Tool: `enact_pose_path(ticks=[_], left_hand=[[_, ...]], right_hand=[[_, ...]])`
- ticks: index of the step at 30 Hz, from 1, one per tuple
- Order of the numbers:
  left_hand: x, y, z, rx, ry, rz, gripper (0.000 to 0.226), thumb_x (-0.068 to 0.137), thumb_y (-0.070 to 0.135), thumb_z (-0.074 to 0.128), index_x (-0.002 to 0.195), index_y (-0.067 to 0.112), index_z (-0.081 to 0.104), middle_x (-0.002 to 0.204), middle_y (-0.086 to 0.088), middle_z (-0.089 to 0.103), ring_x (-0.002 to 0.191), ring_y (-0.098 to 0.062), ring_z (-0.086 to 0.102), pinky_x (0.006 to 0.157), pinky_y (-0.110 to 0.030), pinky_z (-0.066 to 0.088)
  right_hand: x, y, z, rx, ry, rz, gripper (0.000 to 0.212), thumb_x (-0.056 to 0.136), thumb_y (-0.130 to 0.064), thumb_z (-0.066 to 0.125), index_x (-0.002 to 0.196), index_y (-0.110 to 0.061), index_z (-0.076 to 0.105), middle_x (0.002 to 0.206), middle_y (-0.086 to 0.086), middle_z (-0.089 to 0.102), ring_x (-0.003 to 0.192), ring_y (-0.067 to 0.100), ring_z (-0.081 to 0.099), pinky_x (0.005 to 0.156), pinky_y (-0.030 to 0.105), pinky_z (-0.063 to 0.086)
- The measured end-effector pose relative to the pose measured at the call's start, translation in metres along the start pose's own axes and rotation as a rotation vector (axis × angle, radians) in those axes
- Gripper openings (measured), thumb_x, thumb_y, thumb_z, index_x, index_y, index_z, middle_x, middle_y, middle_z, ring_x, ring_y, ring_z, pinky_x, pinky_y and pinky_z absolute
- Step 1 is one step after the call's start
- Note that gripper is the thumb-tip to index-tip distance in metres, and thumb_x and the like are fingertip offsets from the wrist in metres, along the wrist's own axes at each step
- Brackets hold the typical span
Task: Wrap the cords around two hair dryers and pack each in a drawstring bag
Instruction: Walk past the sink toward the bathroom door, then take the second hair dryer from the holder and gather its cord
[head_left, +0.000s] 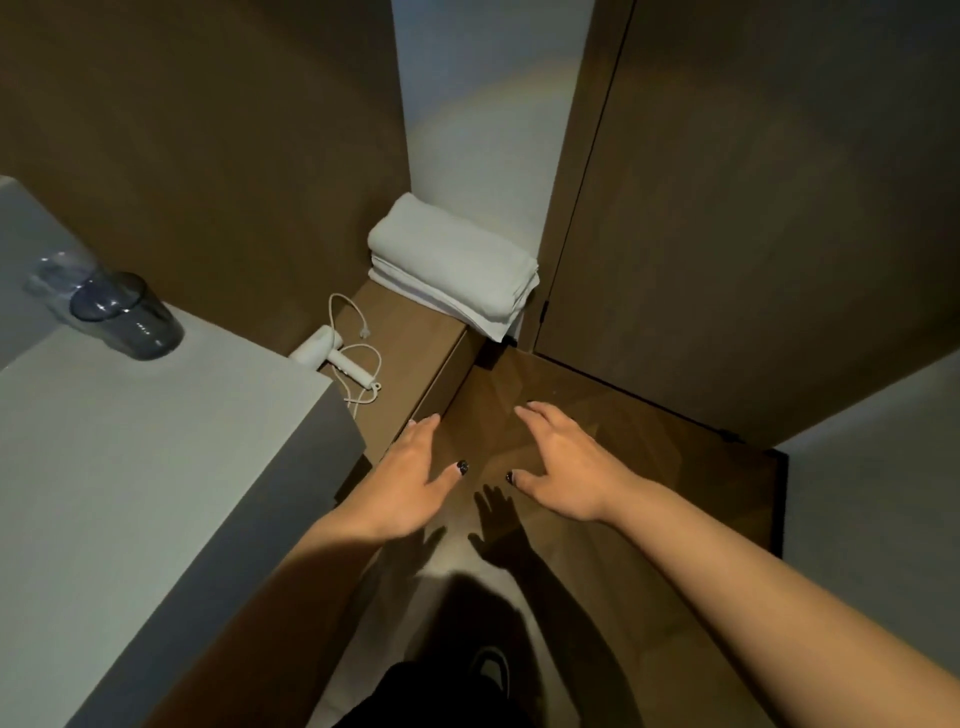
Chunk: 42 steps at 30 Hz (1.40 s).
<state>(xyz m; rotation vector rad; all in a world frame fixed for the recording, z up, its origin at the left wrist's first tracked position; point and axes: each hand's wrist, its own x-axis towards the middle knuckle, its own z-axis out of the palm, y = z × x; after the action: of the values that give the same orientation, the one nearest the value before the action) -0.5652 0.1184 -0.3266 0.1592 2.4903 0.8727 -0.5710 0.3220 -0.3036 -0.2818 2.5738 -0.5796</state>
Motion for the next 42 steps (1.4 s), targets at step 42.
enact_pose_path(ticks=[42], left_hand=[[0.332, -0.139, -0.145, -0.263, 0.176, -0.549, 0.078, 0.092, 0.032, 0.057, 0.154, 0.011, 0.014, 0.154, -0.013, 0.029, 0.141, -0.028, 0.031, 0.114, -0.033, 0.029]], right_hand=[[0.471, -0.013, -0.135, -0.236, -0.416, -0.31, 0.075, 0.096, -0.033, 0.053, 0.154, -0.019, 0.009, 0.162, 0.004, 0.007, 0.148, 0.024, 0.012, 0.118, 0.038, 0.023]])
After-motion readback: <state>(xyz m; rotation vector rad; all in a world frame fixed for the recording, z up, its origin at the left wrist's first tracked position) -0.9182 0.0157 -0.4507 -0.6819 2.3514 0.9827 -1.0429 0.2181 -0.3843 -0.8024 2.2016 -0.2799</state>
